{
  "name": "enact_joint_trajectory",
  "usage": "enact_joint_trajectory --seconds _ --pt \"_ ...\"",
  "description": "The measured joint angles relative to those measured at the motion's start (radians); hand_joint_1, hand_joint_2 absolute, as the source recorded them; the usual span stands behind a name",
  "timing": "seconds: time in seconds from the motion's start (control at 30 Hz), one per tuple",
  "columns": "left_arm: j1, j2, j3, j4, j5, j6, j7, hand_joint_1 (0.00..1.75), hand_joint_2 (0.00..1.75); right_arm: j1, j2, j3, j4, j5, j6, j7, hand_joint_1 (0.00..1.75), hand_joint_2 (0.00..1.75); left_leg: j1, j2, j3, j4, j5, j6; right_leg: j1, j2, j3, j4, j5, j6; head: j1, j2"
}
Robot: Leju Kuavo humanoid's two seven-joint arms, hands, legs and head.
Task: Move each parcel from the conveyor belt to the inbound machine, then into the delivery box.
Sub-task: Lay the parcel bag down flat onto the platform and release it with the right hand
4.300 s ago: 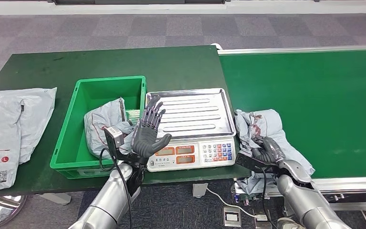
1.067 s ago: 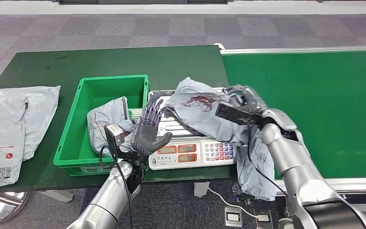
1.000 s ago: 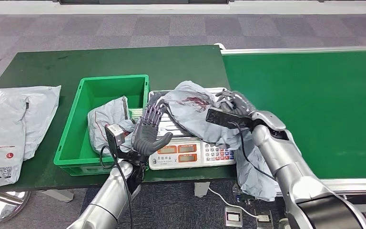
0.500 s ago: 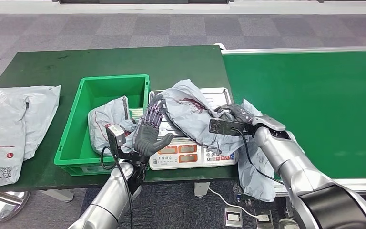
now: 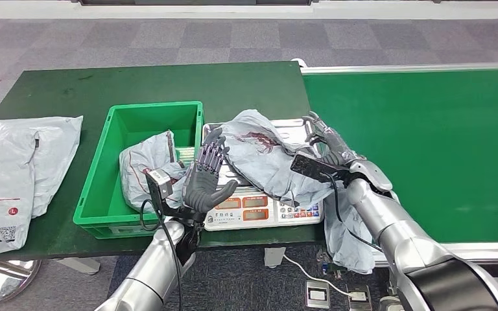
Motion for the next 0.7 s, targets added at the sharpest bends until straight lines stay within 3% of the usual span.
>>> enact_joint_trajectory --seconds 0.23,0.37,0.53,0.7 --pt "0.000 -0.003 0.000 0.002 0.001 0.000 0.000 0.00 1.75 0.007 0.003 -0.002 -0.008 -0.008 -0.004 -0.002 0.00 1.75 0.000 0.000 0.000 0.000 0.000 0.000 0.000 0.000 0.000 0.000 0.000 0.000 0.000 0.000" --pt "0.000 -0.004 0.000 0.003 0.000 0.001 0.000 0.00 1.75 0.013 0.004 -0.003 -0.011 -0.020 -0.015 -0.013 0.00 0.00 0.000 0.000 0.000 0.000 0.000 0.000 0.000 0.000 0.000 0.000 0.000 0.000 0.000 0.000" --pt "-0.001 -0.002 -0.002 -0.006 -0.010 0.034 0.000 0.00 1.75 0.114 -0.010 -0.022 -0.193 -0.311 -0.271 -0.180 0.00 0.00 0.000 0.000 0.000 0.000 -0.001 0.000 0.000 0.000 0.000 0.000 0.000 0.000 0.000 0.000" --pt "-0.001 -0.001 -0.005 -0.013 -0.012 0.040 0.000 0.00 1.75 0.169 -0.026 -0.024 -0.311 -0.354 -0.304 -0.197 0.00 0.00 0.000 0.002 0.000 0.000 -0.002 0.000 0.000 0.002 -0.001 0.000 0.000 0.000 0.000 0.000"
